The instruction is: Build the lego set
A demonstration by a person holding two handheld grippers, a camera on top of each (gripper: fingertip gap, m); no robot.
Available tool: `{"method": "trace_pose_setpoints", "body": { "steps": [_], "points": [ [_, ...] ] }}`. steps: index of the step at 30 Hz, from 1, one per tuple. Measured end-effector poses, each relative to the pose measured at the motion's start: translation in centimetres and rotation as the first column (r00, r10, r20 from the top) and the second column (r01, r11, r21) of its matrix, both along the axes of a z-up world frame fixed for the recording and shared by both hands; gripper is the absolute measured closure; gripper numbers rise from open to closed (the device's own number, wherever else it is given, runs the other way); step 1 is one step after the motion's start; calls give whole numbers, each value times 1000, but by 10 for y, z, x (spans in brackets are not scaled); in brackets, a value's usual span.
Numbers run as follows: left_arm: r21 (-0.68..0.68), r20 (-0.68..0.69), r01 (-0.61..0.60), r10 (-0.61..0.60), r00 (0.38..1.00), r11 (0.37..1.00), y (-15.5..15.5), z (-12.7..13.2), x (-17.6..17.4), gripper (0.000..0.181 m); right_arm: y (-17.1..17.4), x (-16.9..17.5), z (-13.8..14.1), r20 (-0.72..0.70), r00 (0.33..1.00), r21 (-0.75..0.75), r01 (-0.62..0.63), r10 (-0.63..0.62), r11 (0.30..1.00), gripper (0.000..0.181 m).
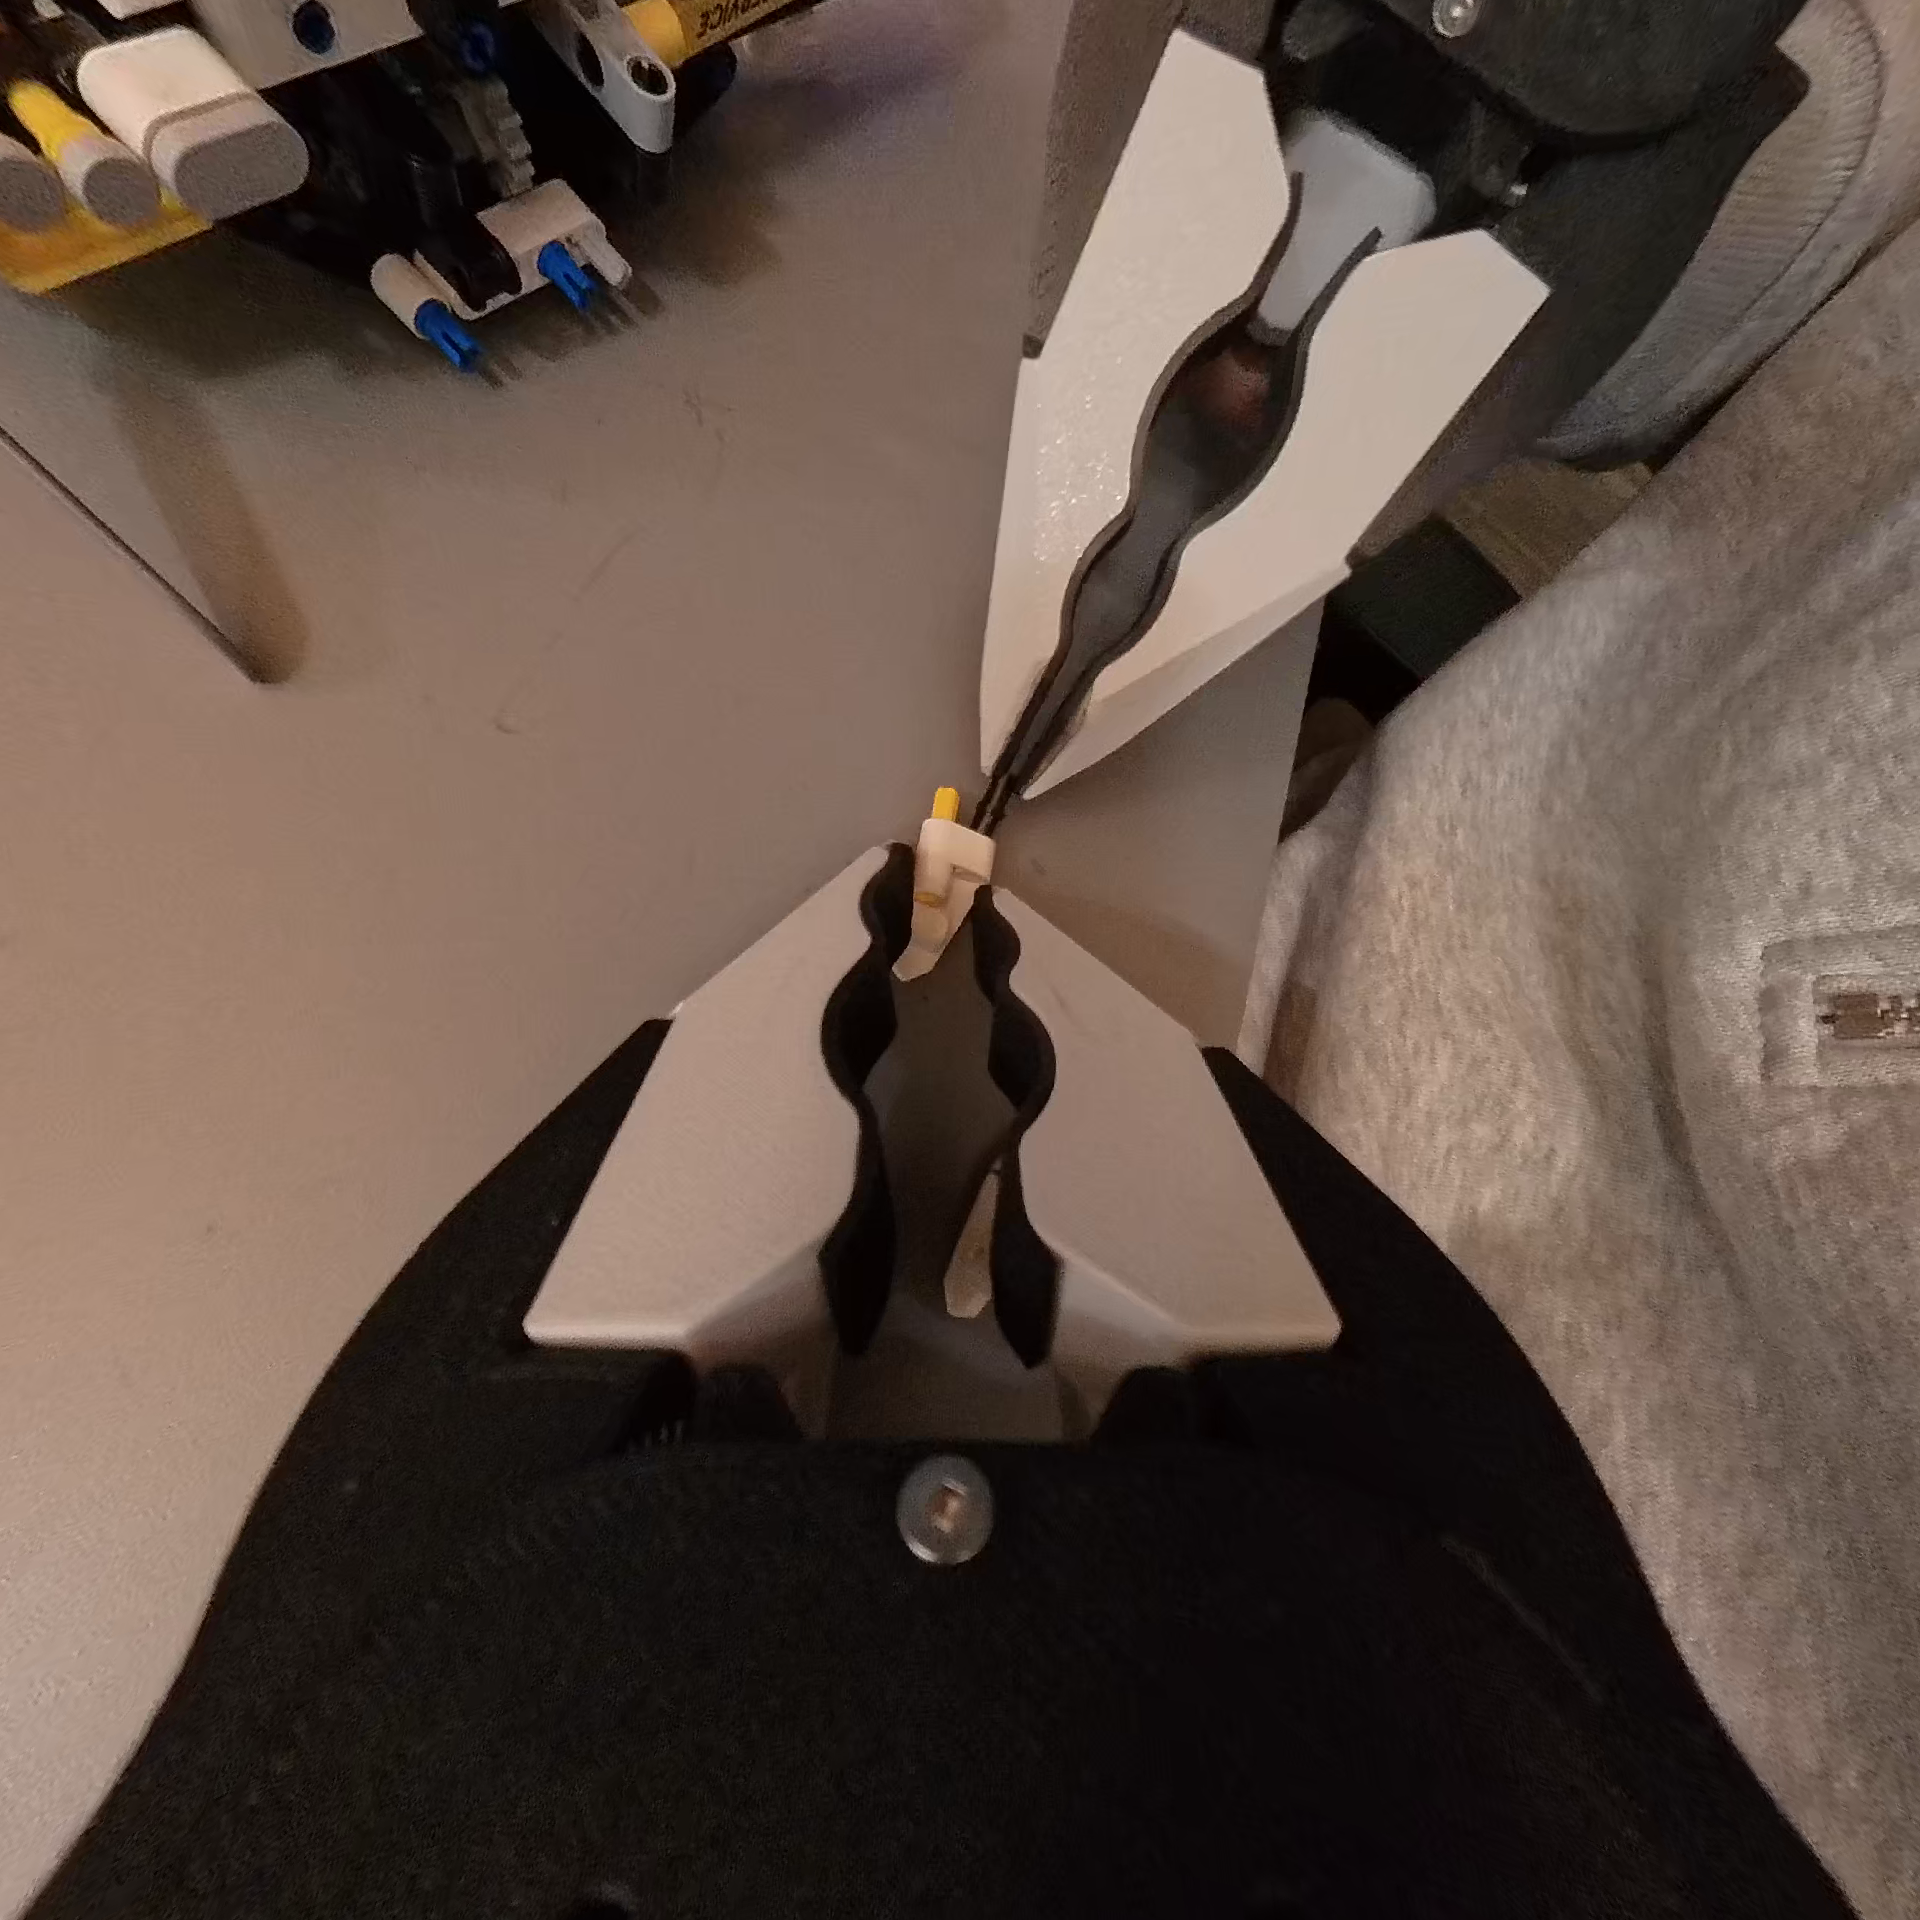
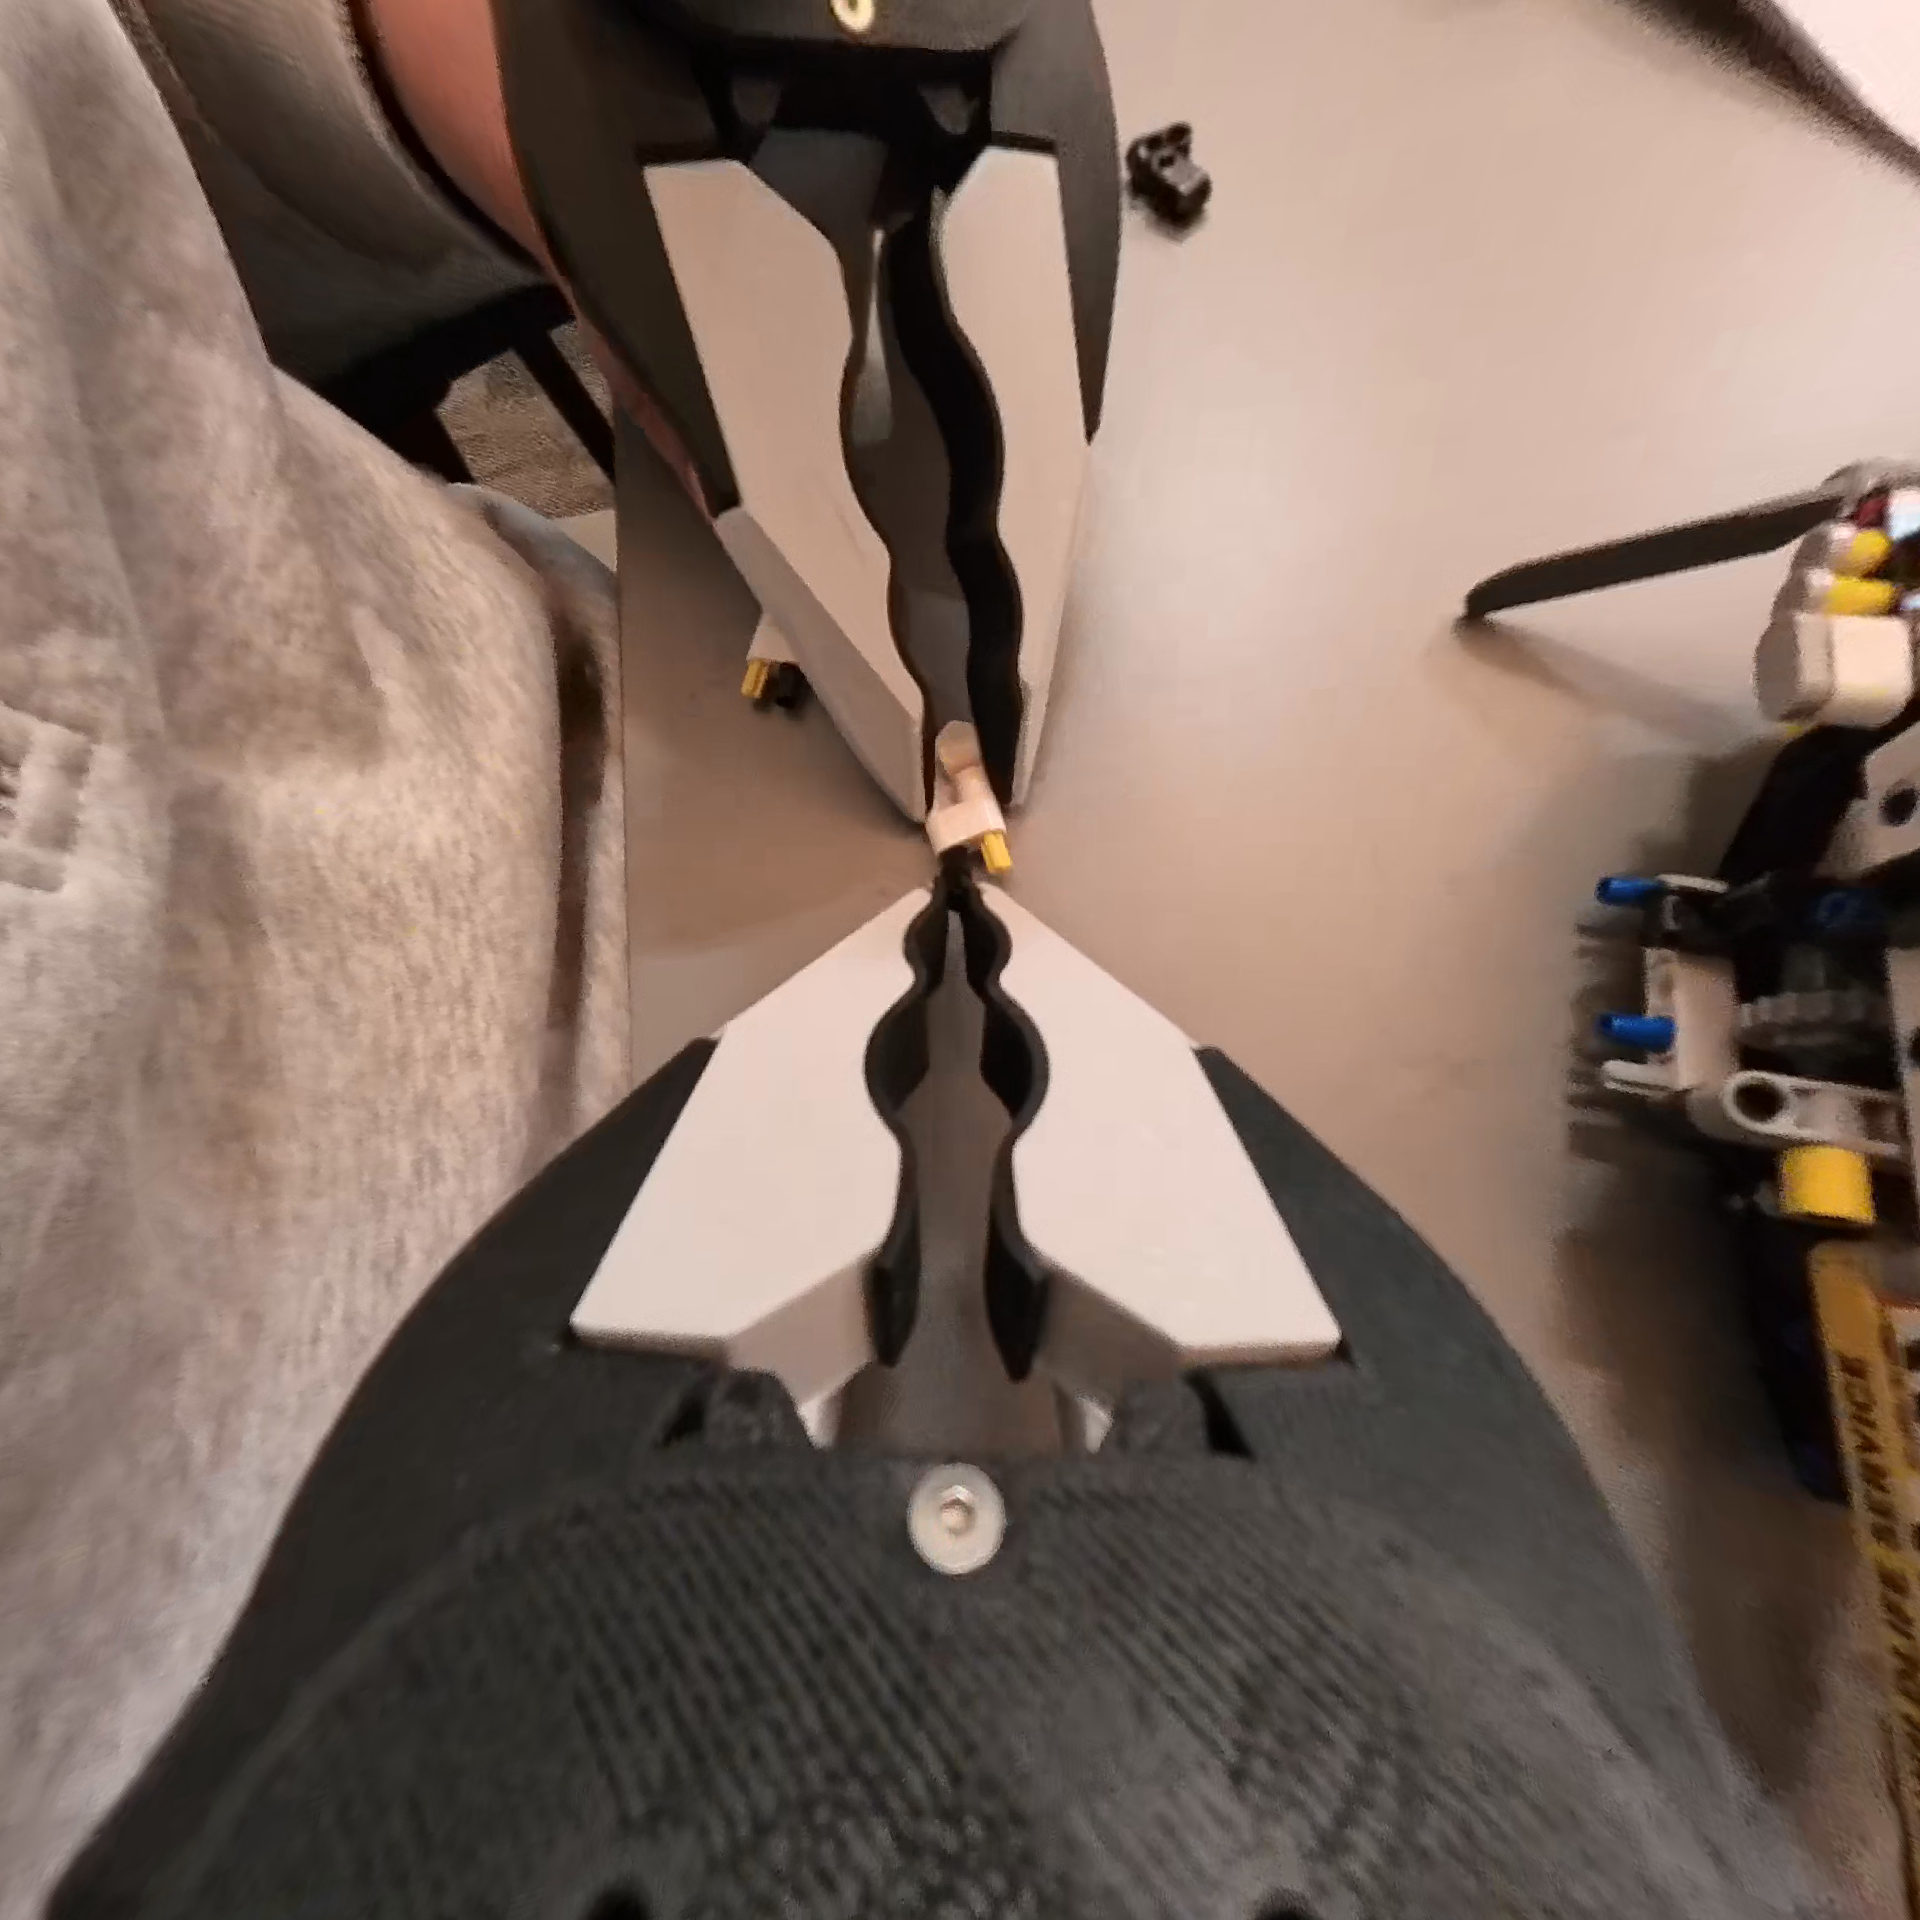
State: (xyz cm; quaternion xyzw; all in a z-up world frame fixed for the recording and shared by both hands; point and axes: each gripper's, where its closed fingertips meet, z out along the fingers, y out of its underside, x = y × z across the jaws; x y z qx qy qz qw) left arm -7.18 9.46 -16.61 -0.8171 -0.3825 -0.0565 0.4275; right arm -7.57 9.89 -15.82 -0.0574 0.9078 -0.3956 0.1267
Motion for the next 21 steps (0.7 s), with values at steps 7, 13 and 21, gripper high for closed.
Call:
{"method": "trace_pose_setpoints", "body": {
  "steps": [7,13,21],
  "points": [
    [17,21,2,-2,1000,1000,0,0,0,171,1,-2,-6,20,1000,17,-11,10,1000,181],
    [17,22,4,-5,1000,1000,0,0,0,171,2,0,-5,105,994,27,-33,30,999,181],
    [10,13,5,-5,1000,1000,0,0,0,171,3,2,-5,137,989,42,-67,61,997,181]
  ]
}}
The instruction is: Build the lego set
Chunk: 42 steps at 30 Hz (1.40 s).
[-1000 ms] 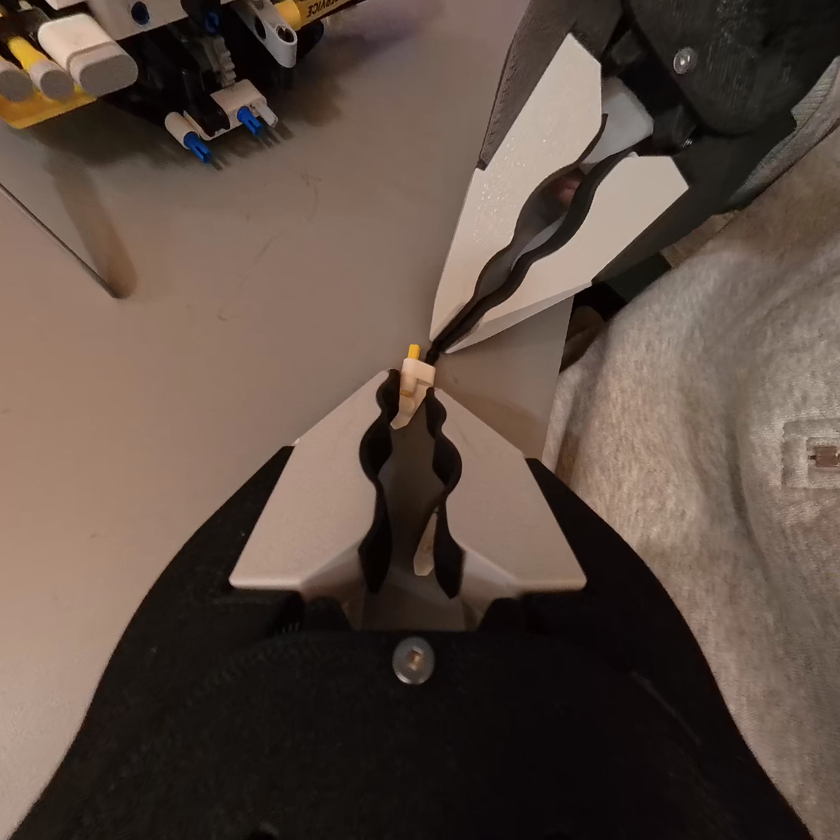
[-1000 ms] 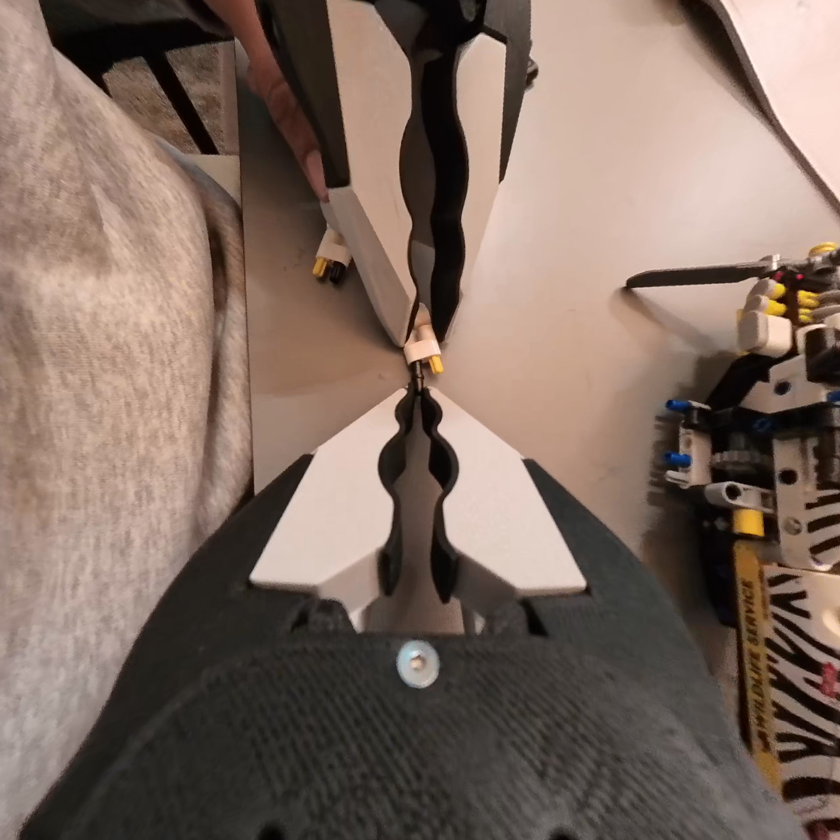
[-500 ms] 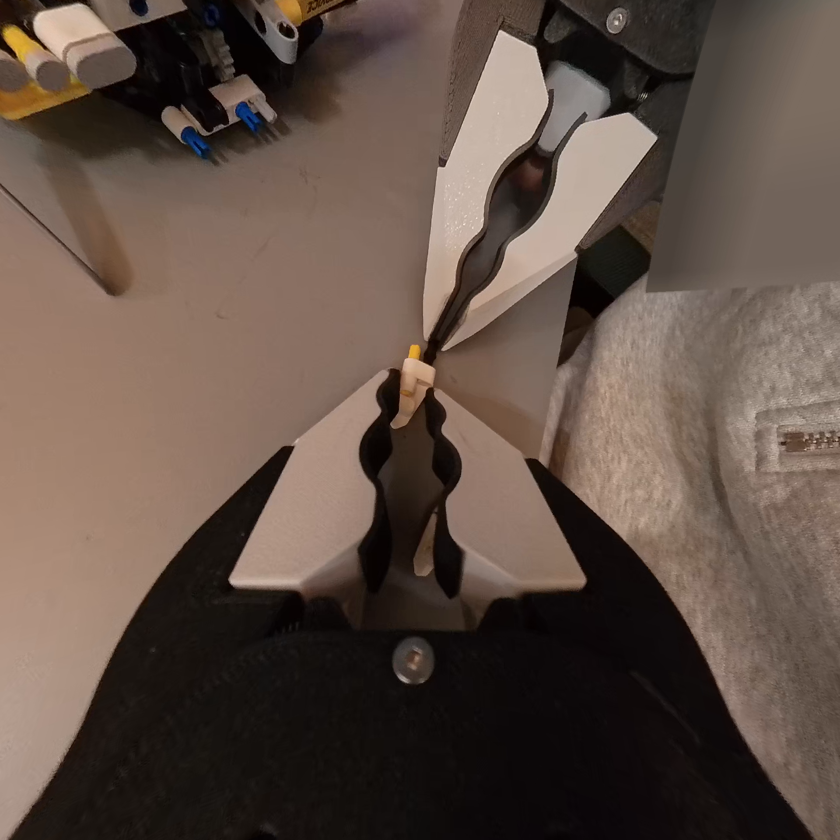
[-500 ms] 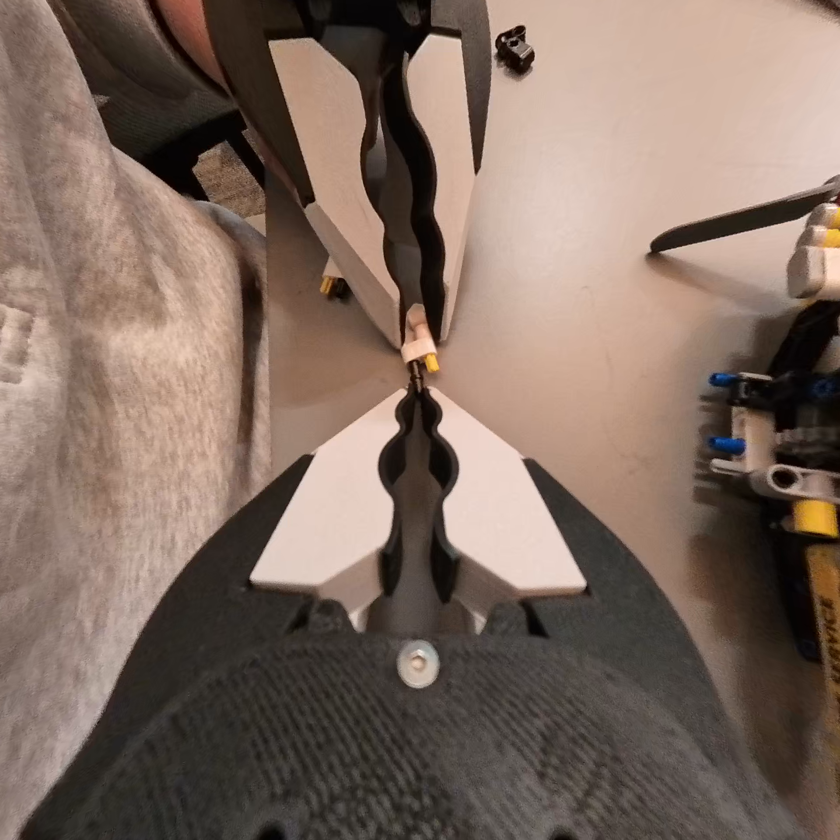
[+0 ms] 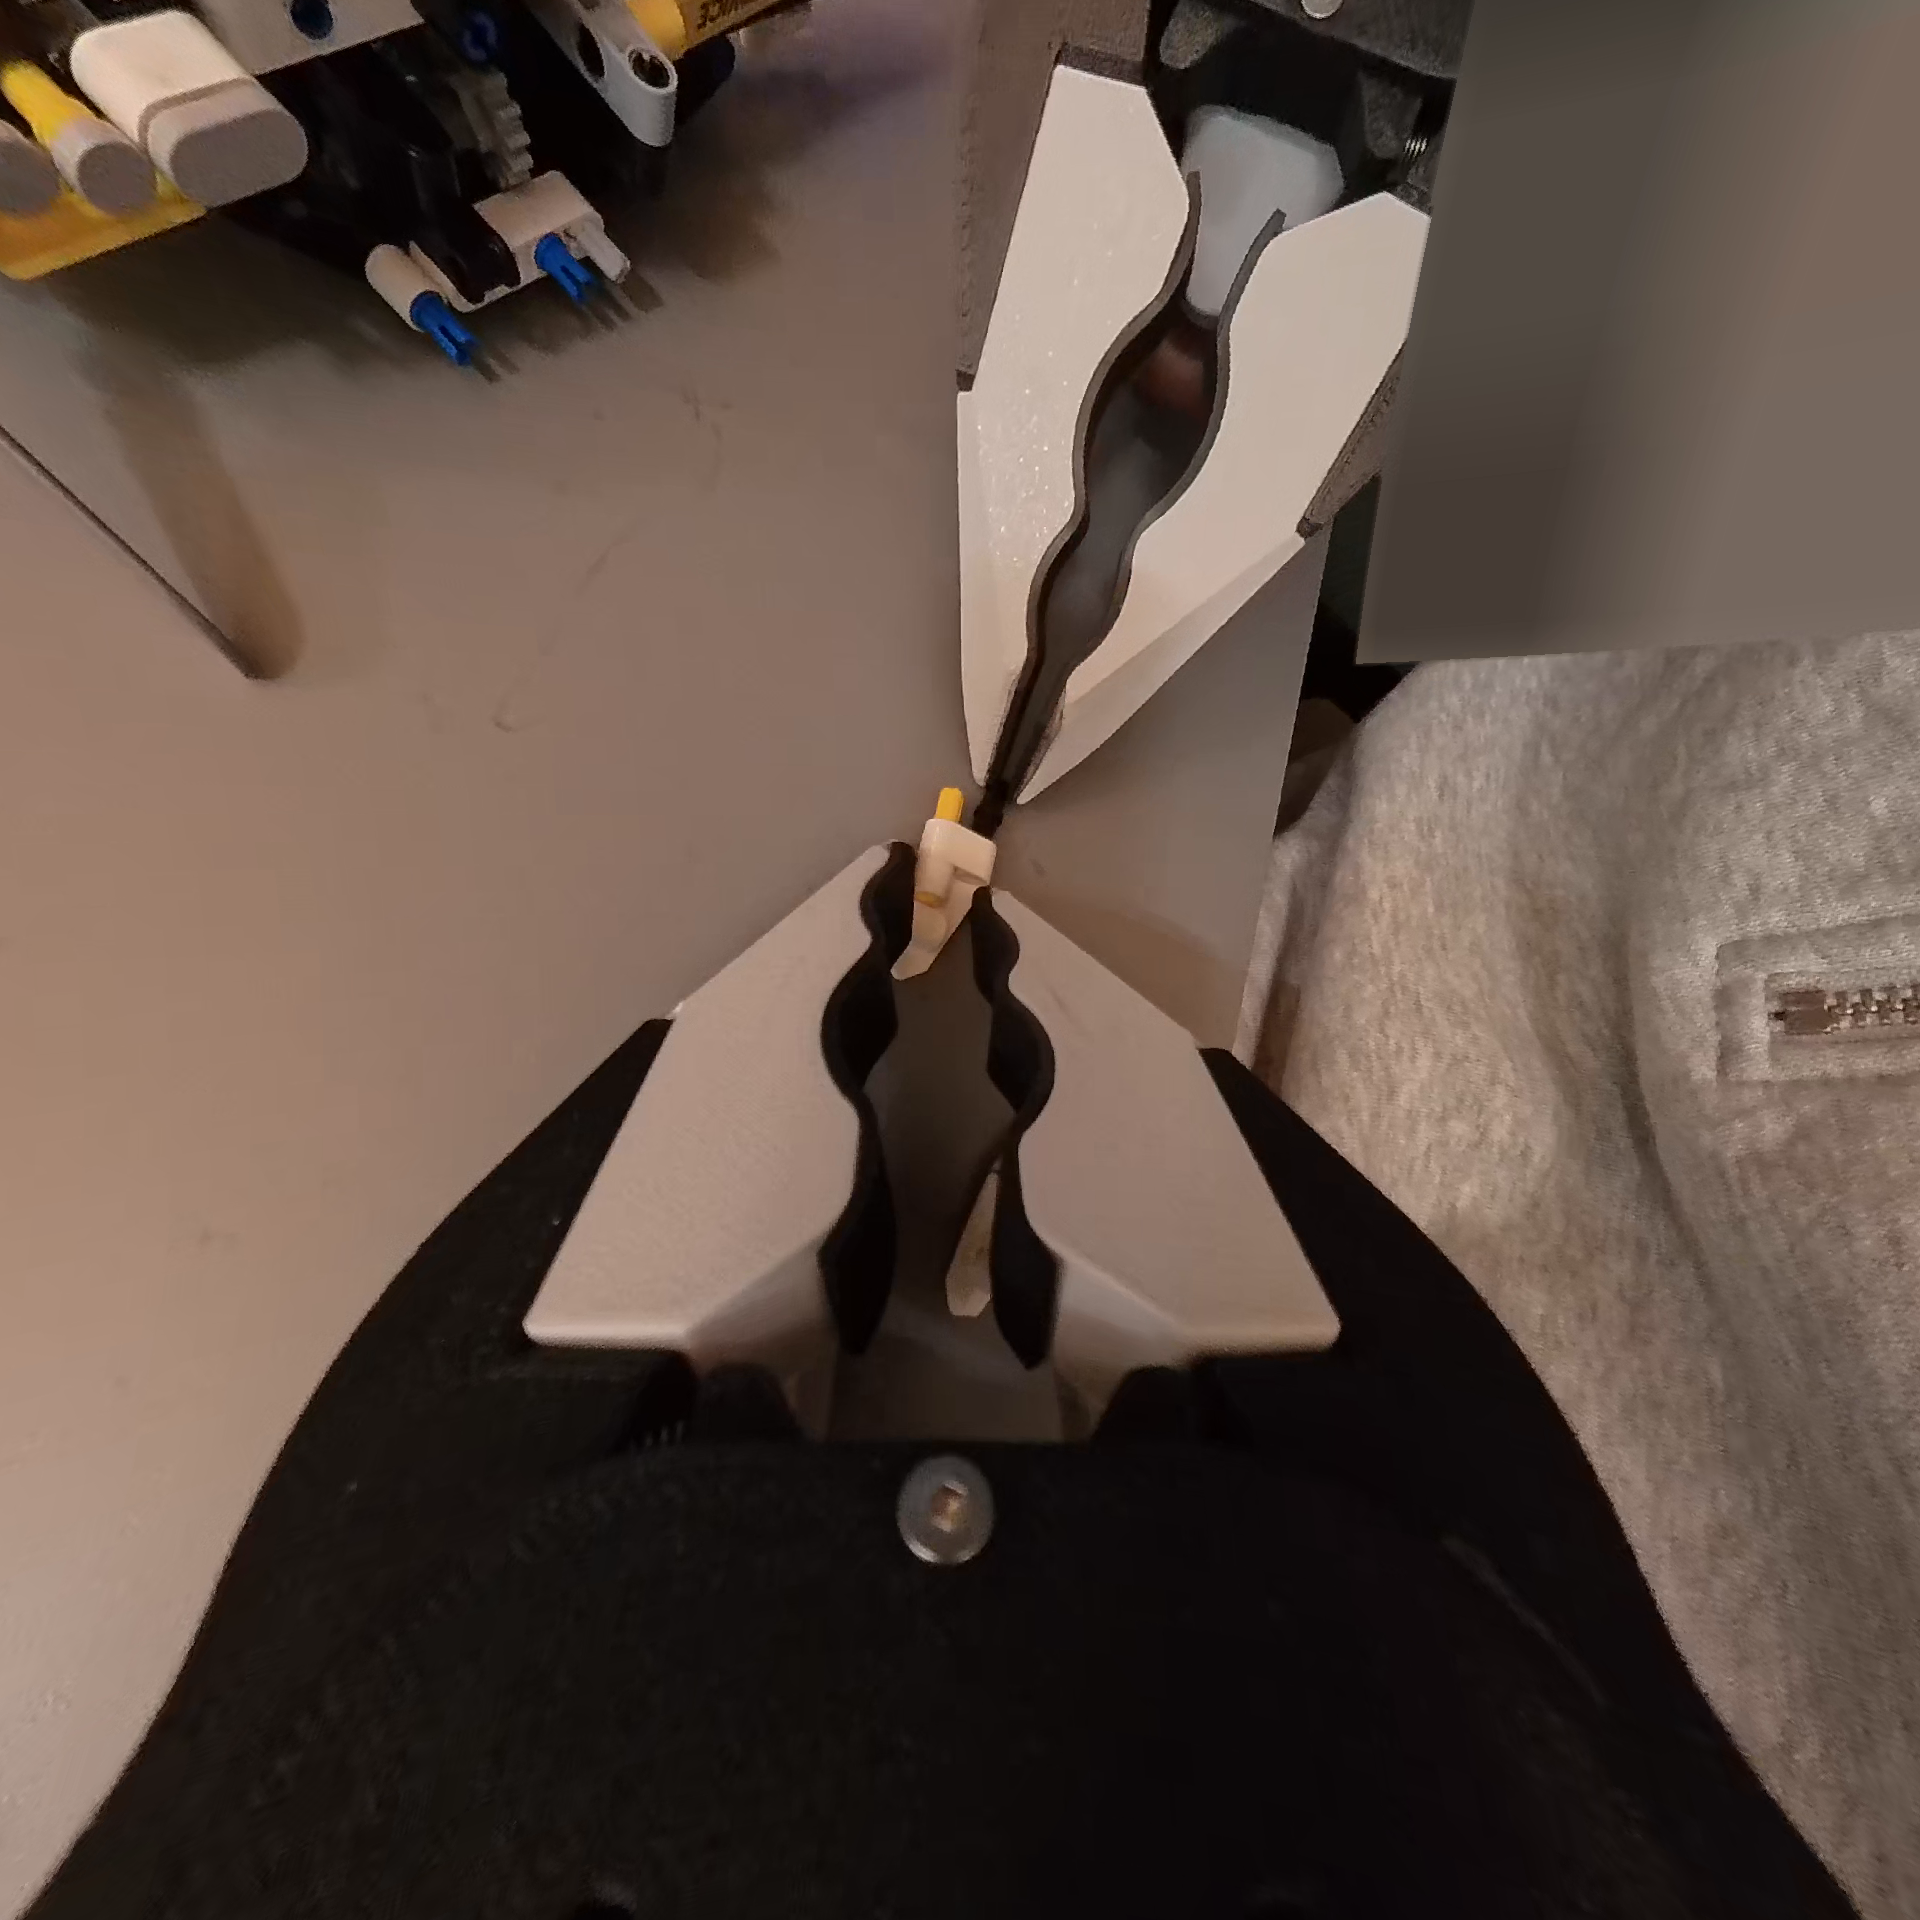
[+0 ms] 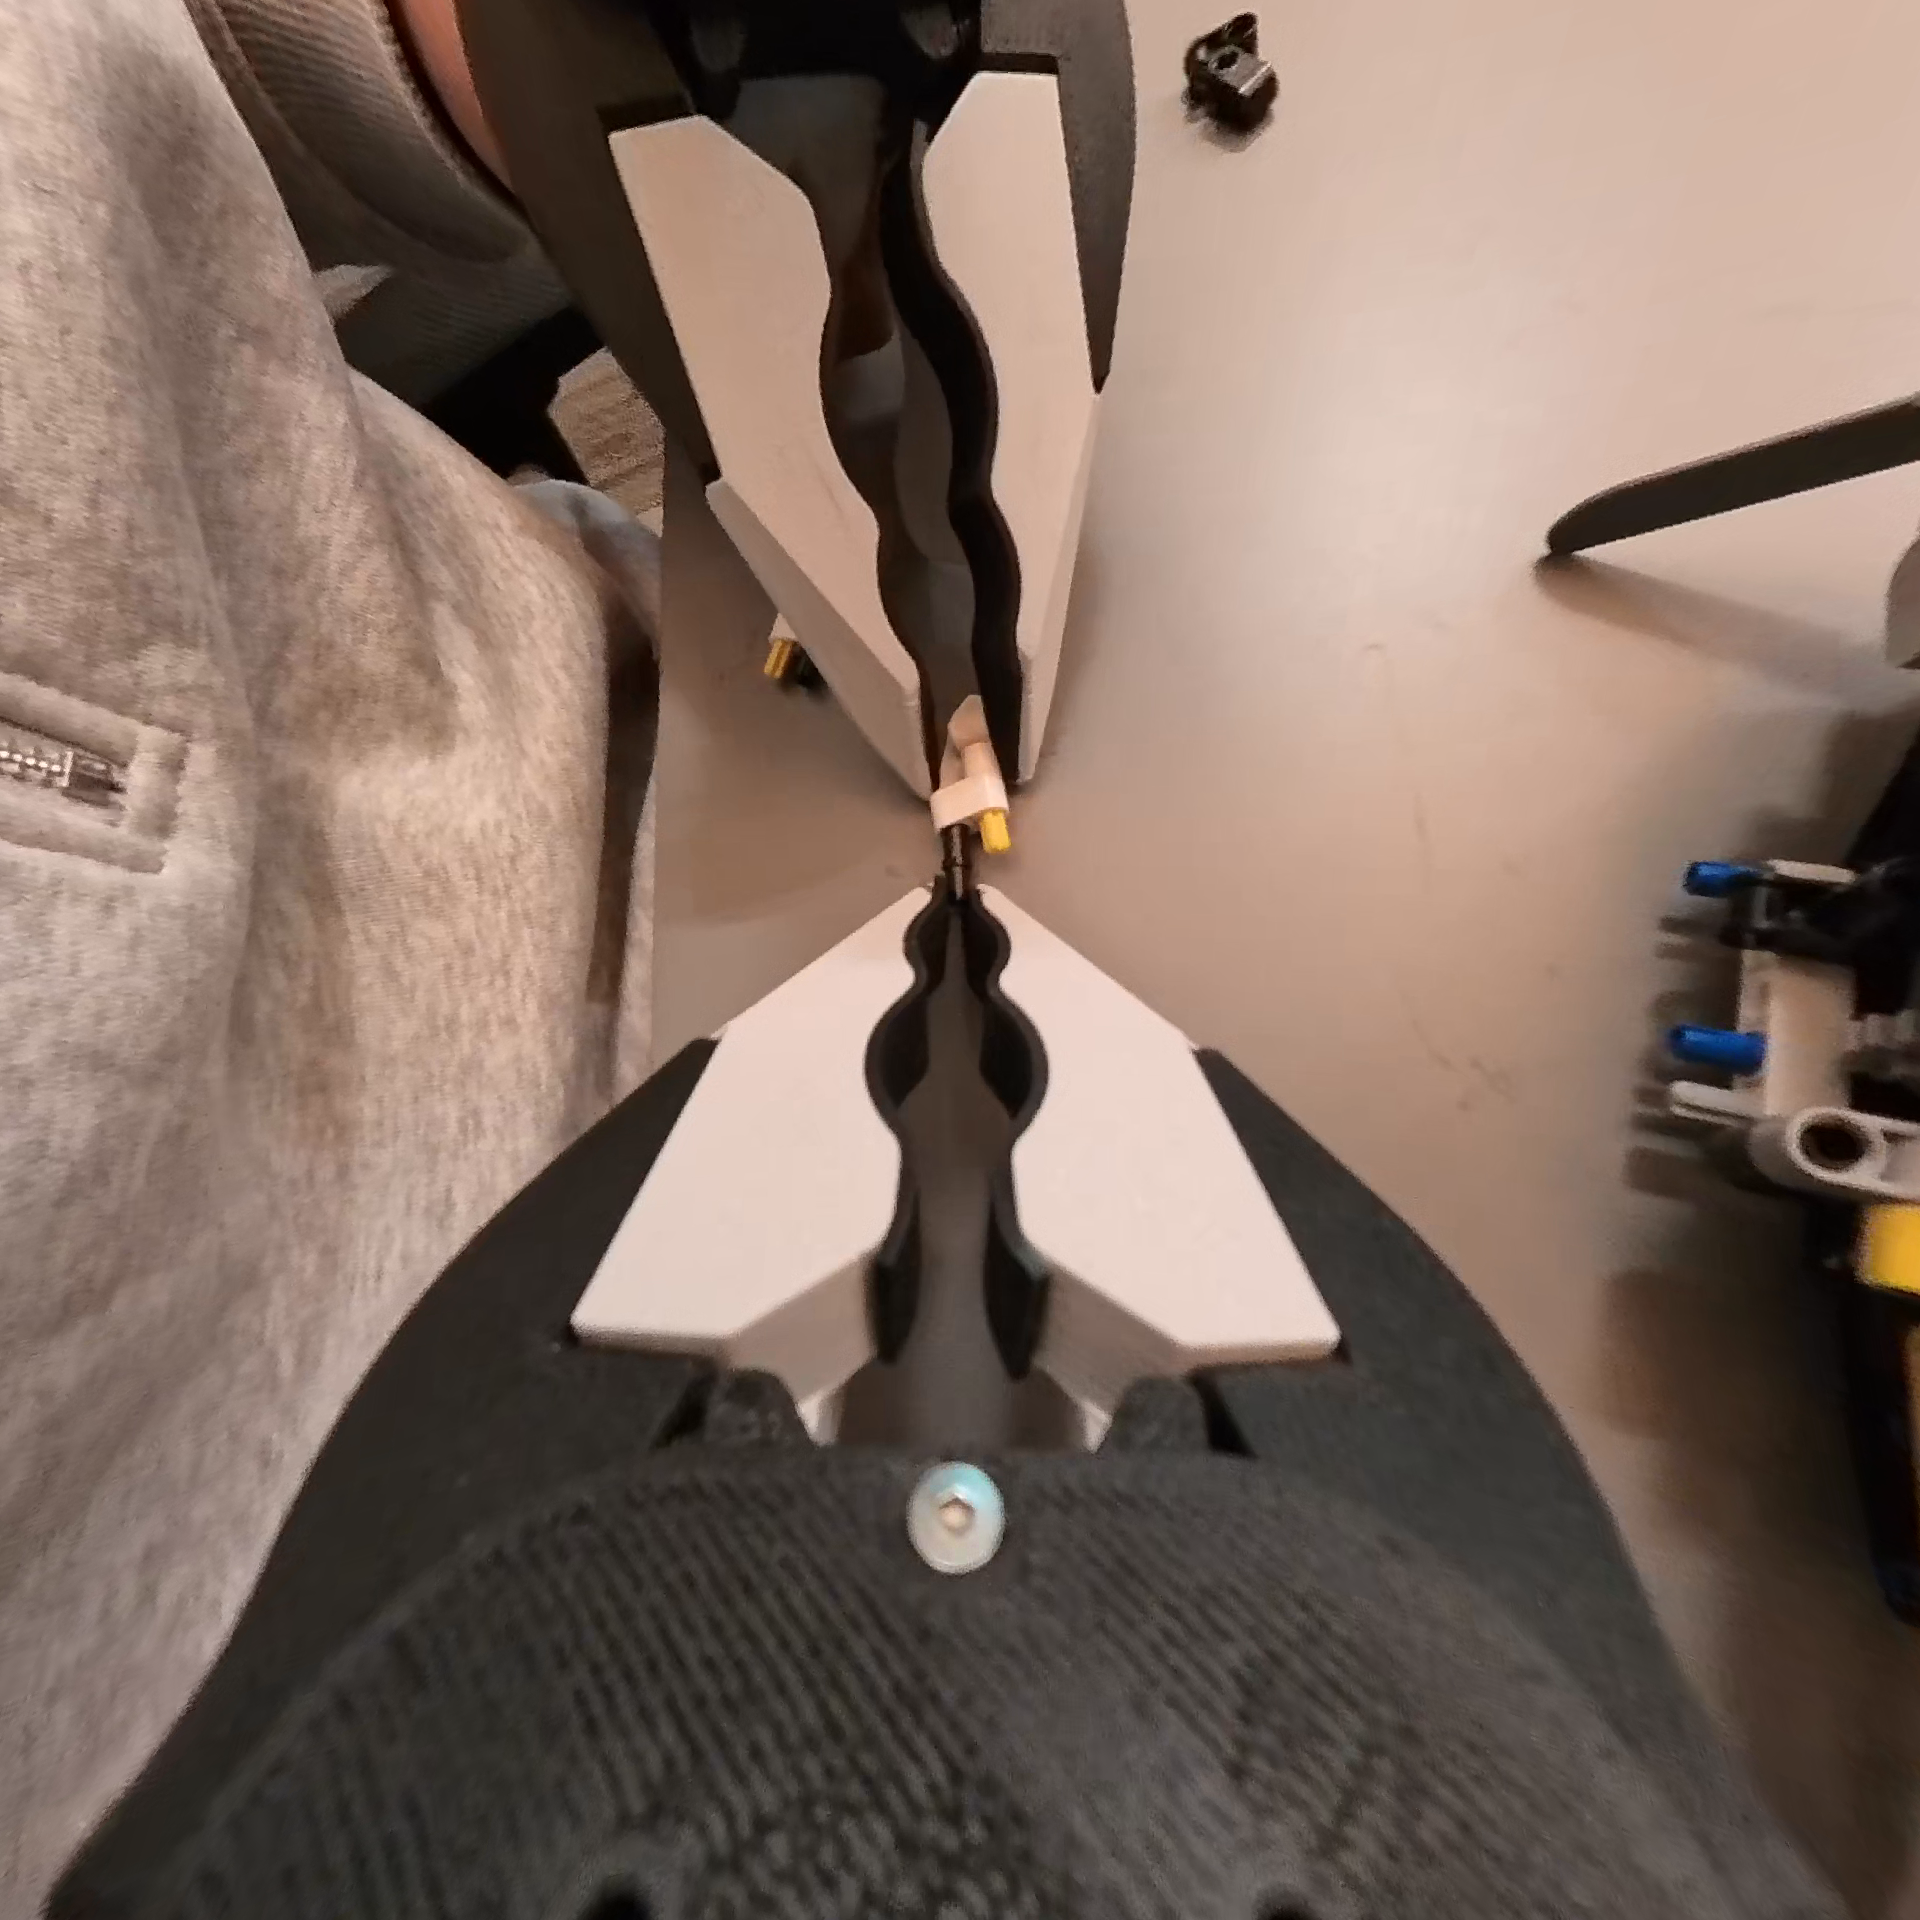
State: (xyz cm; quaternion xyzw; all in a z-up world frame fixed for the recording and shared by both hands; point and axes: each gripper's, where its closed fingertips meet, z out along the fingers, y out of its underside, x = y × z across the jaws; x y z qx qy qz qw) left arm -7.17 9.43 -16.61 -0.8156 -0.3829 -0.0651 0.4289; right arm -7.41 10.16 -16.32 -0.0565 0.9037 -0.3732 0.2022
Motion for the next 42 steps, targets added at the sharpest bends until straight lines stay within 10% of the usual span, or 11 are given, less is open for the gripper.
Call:
{"method": "trace_pose_setpoints", "body": {
  "steps": [13,28,42],
  "points": [
    [-7,-8,7,-7,1000,1000,0,0,0,171,0,0,0,168,986,67,-10,-1,998,181],
    [10,14,14,-14,1000,1000,1,-1,0,171,-5,1,-1,-158,982,-28,-106,101,994,181],
    [1,2,14,-14,1000,1000,1,-1,0,171,-5,1,-1,-105,992,-1,-70,70,998,181]
  ]
}}
